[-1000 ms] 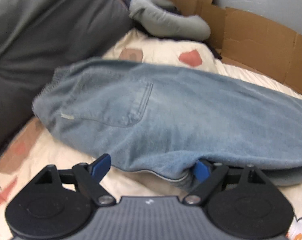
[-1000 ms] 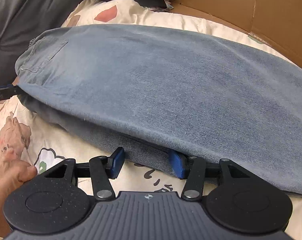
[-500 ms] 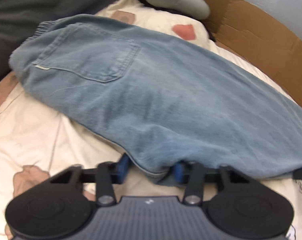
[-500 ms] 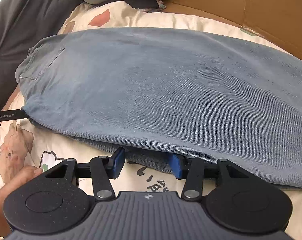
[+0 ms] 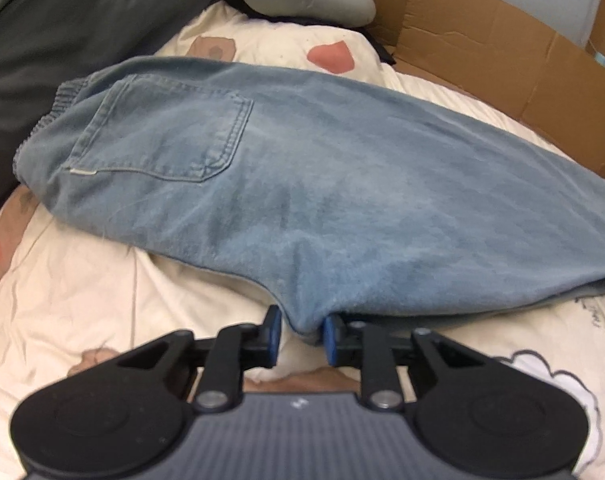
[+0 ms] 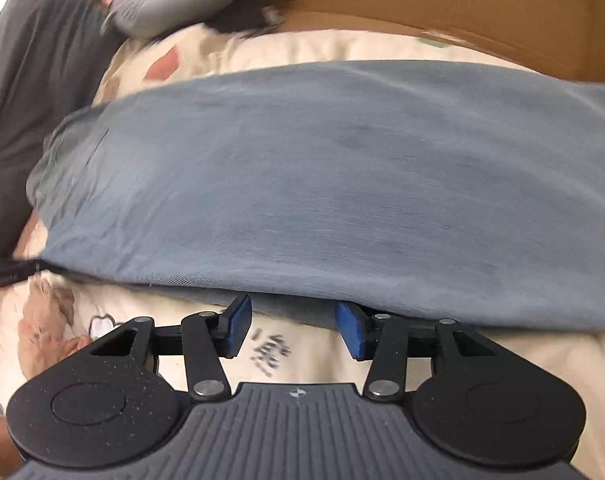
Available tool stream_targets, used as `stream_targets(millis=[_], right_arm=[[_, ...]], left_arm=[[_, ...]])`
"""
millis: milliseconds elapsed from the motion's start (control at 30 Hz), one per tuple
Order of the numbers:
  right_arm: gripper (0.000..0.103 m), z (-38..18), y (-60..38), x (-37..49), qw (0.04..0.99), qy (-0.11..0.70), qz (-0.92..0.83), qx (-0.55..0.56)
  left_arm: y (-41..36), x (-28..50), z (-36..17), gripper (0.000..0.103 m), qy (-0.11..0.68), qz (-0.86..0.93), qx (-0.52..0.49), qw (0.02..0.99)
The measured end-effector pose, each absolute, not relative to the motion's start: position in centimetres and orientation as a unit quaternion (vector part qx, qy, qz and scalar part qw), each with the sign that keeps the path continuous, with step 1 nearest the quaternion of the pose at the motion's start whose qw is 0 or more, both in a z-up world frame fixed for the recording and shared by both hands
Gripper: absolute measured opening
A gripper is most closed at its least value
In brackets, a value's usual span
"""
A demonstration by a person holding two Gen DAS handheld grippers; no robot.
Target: Fold clothes
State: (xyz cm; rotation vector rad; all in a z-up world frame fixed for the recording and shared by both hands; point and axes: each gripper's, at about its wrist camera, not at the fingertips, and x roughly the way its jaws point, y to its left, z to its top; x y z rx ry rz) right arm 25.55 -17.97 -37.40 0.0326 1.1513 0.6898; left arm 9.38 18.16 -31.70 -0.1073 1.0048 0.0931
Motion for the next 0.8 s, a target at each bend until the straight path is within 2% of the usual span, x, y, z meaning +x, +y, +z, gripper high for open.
stream_targets(millis=[67, 133, 233, 567, 800], right_arm=[[0.054, -37.0, -19.8, 25.9, 0.787, 0.536, 0.304, 0.036], [0.054, -36.6, -21.4, 26.1, 0.793, 0.536, 0.287, 0.051], [0.054, -36.5, -23.6, 26.5, 0.802, 0.533, 0.261, 0.064], [0.055, -36.3, -29.7, 28.1, 0.83, 0.514, 0.173, 0.132], [0.055, -37.0, -33.8, 29.1, 0.848, 0.5, 0.095, 0.148]], left_arm=[[18.3, 9.1, -31.3, 0.028, 0.481, 0.039, -0.052, 0.874], [18.5, 8.4, -30.7, 0.036, 0.473, 0.032, -0.042, 0.88], [19.3, 8.0, -30.1, 0.04, 0.464, 0.031, -0.049, 0.884], [22.3, 10.1, -31.2, 0.04, 0.456, 0.069, -0.169, 0.871], [22.1, 10.4, -32.6, 0.039, 0.462, 0.072, -0.192, 0.863]])
